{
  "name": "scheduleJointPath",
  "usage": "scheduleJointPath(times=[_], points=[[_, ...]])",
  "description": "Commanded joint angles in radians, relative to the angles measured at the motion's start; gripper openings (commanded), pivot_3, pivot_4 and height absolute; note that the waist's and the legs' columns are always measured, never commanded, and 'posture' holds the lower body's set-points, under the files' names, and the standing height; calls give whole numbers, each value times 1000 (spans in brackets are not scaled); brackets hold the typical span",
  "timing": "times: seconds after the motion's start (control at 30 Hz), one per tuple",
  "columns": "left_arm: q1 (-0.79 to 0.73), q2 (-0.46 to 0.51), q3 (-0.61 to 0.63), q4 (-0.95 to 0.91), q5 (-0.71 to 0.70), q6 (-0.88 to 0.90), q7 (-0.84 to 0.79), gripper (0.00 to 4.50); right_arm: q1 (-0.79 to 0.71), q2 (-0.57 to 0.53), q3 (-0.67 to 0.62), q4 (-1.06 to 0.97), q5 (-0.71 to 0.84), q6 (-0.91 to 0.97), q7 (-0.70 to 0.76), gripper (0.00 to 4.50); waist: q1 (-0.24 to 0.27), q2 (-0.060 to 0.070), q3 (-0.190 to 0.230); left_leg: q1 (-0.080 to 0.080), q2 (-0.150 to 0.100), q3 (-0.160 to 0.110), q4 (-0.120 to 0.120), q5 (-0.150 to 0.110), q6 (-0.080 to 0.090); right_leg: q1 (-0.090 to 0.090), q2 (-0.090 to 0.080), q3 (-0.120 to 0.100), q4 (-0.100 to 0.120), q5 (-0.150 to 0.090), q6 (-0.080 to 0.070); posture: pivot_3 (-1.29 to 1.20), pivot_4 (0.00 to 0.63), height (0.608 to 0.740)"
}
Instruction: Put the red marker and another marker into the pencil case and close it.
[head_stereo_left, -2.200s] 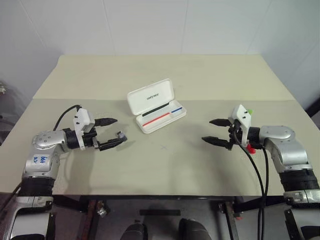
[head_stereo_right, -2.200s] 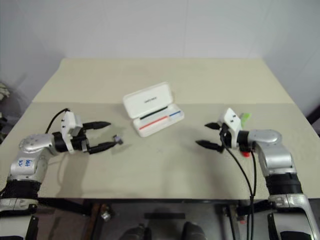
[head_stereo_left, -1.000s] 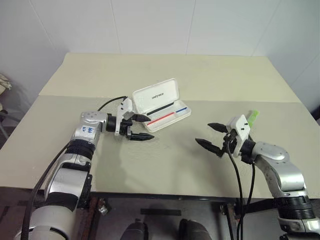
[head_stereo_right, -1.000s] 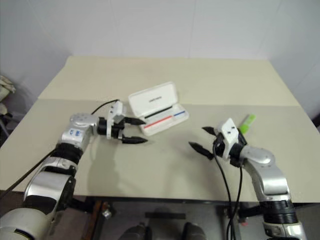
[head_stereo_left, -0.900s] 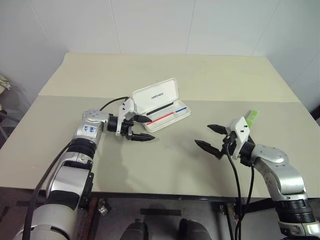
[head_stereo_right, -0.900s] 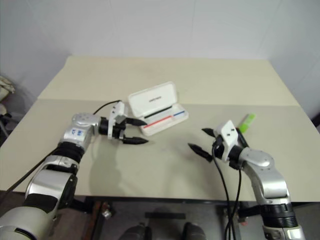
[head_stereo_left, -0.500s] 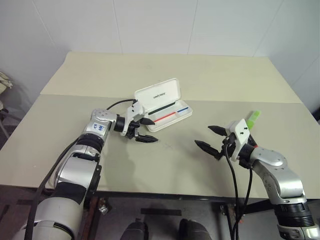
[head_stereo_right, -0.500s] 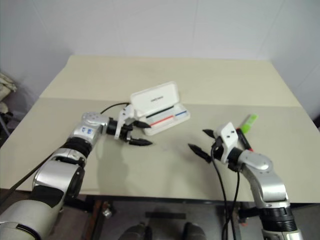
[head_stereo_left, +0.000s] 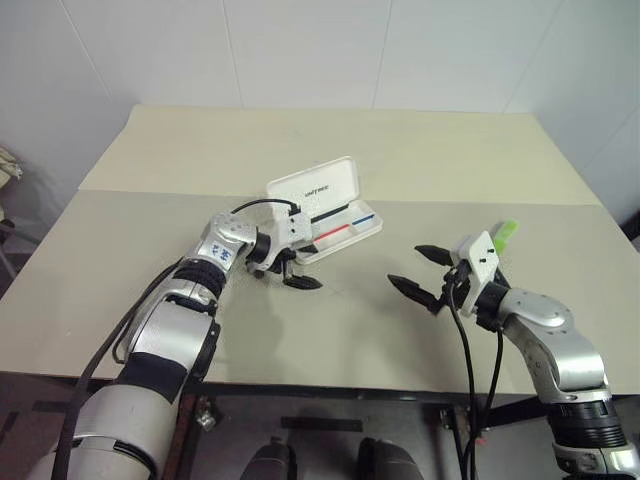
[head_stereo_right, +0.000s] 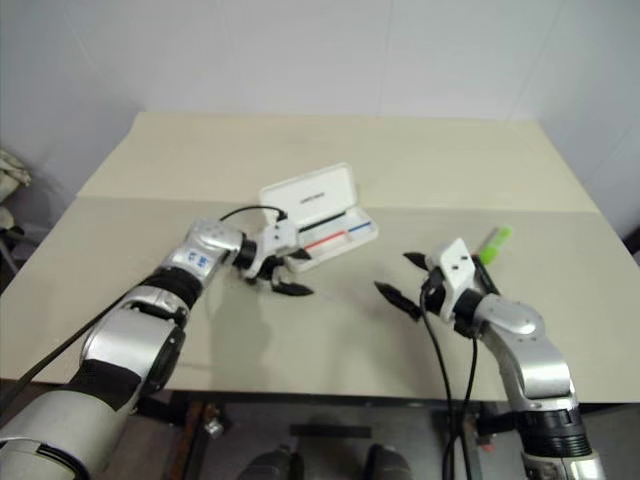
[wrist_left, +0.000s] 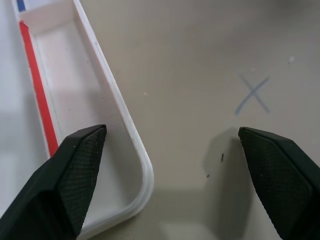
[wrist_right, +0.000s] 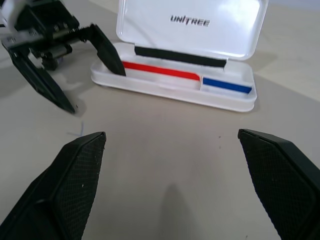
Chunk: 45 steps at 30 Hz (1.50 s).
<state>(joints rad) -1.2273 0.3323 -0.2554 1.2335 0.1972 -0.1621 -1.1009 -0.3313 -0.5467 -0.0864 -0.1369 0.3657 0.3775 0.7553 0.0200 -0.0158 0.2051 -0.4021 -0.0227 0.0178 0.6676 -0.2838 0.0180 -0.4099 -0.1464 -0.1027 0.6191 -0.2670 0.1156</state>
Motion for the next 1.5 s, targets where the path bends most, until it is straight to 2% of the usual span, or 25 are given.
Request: scheduleJointPath(times=[0.03,0.33,0.43,0.73,1.03,1.27,1.5], points=[[-10,24,-41,48,80,26,86,3574,-17,-12,-14,-11,11,-5,7,4500,-1,0,0,0,0,0,0,0,1,0,0,0,0,1,-1,0,150,740],[-26,21,-55,60,106,18,121,726,-44,-11,-9,17,4,-14,14,4500,-15,0,0,2,4,1,0,3,2,0,0,1,-4,8,-3,0,150,740],[-30,24,-48,59,103,11,122,33,-54,-9,-6,26,1,-17,16,4500,-15,0,0,2,3,1,0,4,2,0,0,1,-3,8,-3,0,150,740],[-35,57,-29,39,98,-32,158,13,-87,-7,0,61,-8,-33,29,4500,-20,0,0,1,4,2,0,6,3,0,0,2,-7,13,-3,0,150,740],[-8,149,4,-60,60,-150,88,13,-115,-33,-16,115,-10,-59,67,4500,-21,-1,0,-4,4,5,-4,8,0,-4,1,2,-8,14,-4,0,150,740],[164,251,42,-412,-33,-150,-76,13,-116,-97,-82,135,61,-103,187,4500,-17,-1,0,-5,3,10,-4,6,3,-4,-1,1,-15,14,-1,0,150,740],[344,301,73,-856,-127,43,-125,13,-98,-208,-112,115,117,-93,336,4500,-18,-1,0,-5,4,16,-2,3,8,-3,-2,2,-22,18,5,0,150,740]])
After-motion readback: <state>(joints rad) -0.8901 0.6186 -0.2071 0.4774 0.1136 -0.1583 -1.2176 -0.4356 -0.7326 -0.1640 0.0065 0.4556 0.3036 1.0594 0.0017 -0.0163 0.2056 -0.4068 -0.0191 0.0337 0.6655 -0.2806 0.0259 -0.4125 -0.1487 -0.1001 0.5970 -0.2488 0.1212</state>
